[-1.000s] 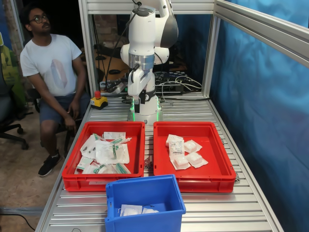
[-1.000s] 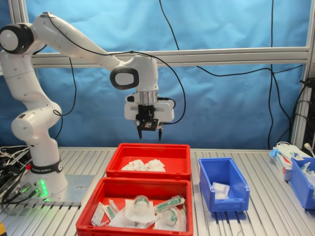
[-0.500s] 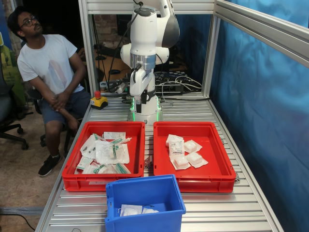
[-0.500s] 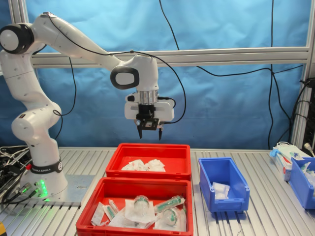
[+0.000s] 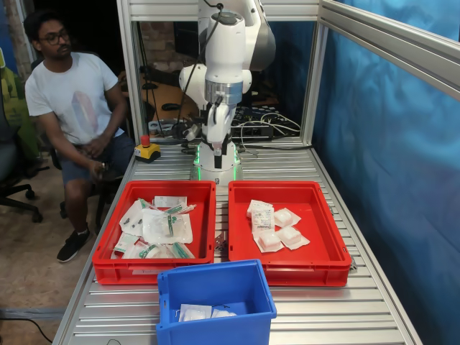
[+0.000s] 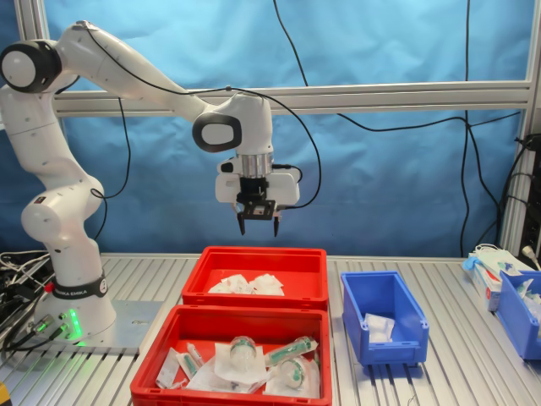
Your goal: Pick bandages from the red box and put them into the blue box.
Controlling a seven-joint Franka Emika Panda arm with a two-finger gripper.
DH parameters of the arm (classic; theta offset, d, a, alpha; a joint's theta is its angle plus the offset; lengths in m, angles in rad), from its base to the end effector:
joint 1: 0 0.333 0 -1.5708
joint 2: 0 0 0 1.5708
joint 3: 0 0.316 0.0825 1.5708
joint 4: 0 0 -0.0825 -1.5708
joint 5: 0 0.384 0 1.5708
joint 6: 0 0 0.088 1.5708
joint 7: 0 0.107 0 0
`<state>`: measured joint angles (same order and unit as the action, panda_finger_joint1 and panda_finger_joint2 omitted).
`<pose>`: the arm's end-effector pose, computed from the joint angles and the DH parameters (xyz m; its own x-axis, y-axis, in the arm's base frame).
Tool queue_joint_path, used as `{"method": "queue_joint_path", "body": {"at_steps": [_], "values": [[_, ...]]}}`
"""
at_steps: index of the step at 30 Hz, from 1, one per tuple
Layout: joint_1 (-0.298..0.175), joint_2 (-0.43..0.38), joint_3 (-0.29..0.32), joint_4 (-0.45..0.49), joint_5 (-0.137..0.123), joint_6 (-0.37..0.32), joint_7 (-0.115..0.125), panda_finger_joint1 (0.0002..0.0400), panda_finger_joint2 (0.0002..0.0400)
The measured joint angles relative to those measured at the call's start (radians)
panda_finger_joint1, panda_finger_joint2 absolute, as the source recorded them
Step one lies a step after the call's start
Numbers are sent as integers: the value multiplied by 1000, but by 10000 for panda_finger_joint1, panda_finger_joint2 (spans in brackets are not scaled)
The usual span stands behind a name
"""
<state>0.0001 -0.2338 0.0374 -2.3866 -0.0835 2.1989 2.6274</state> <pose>0.4659 0.0148 0.4146 -0.8262 -0.5633 0.0004 -0.5611 0.8229 -0.0897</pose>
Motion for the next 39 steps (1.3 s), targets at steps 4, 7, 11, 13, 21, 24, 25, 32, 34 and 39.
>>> {"method": "queue_joint_path", "body": {"at_steps": [4, 7, 11, 13, 21, 24, 25, 32, 34, 39], "values": [[17, 7, 0, 0, 0, 1, 0, 400, 400], [31, 18, 1, 0, 0, 10, 0, 400, 400], [46, 33, 1, -1, 0, 36, 0, 400, 400], [56, 48, 2, -1, 0, 63, 0, 400, 400], [87, 100, 2, -1, 0, 110, 0, 400, 400], [101, 124, 3, -3, 0, 118, 0, 400, 400], [103, 128, 3, -3, 0, 119, 0, 400, 400], [114, 145, 4, -15, 0, 136, 0, 400, 400], [117, 146, 4, -27, 0, 159, 0, 400, 400], [120, 146, 5, -52, 0, 215, 0, 400, 400]]}}
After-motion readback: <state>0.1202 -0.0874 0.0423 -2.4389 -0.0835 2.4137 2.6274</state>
